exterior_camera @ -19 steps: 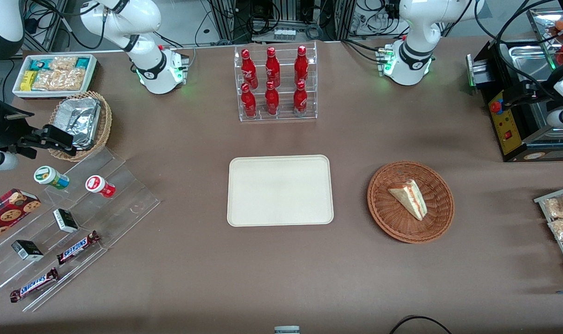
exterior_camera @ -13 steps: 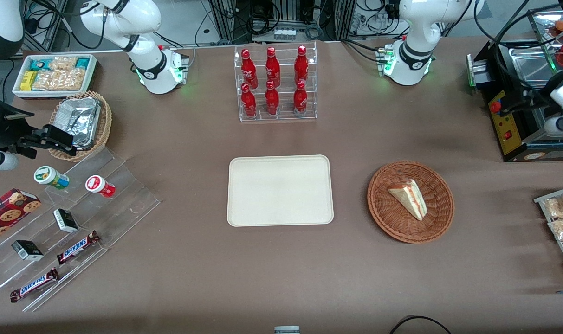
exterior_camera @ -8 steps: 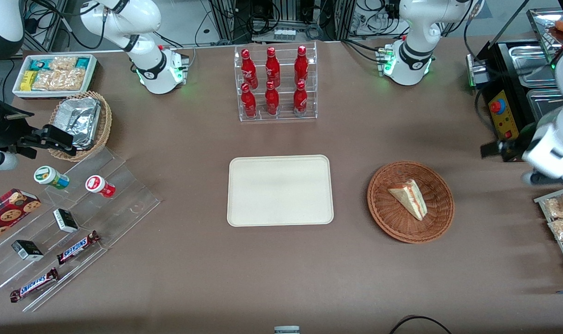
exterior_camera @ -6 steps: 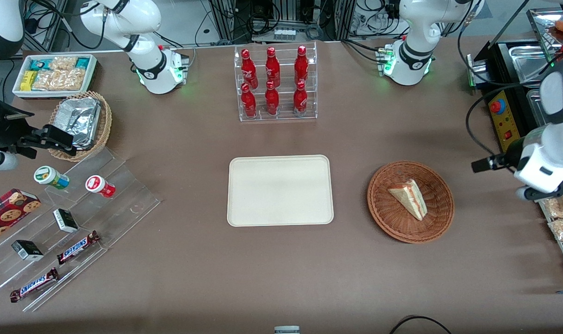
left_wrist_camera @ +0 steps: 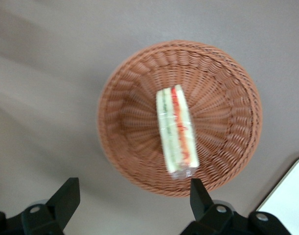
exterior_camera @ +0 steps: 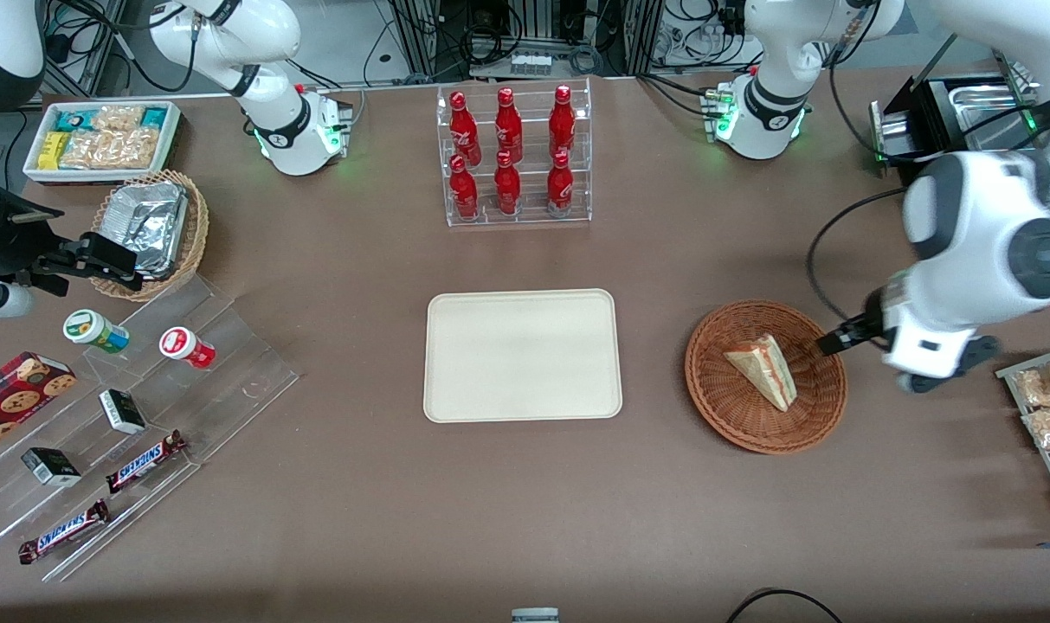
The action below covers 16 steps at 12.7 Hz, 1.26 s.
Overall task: Place sandwich from basket to tray
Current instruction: 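Lower the left gripper and close it on the triangular sandwich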
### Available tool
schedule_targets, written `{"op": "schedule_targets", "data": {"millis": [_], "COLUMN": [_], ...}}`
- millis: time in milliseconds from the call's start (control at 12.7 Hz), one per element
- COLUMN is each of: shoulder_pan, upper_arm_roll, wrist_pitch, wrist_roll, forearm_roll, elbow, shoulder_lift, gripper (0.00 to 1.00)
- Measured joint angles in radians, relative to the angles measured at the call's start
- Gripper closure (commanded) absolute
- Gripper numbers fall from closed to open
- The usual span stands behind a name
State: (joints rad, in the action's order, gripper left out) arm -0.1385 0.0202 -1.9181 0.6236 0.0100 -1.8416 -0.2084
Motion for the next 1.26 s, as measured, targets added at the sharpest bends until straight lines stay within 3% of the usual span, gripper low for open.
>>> {"op": "schedule_targets", "data": {"millis": [316,1263], "shoulder_pan": [-0.042,-0.061], "upper_arm_roll": [0.0,-0.005], "wrist_pitch": [-0.189,-0.486], "wrist_roll": [0.119,0.252], "forearm_roll": [0.0,0.0], "elbow": [-0.117,-0.307], "shoulder_lift": [-0.035,-0.077], "gripper": [0.01,0.01]}}
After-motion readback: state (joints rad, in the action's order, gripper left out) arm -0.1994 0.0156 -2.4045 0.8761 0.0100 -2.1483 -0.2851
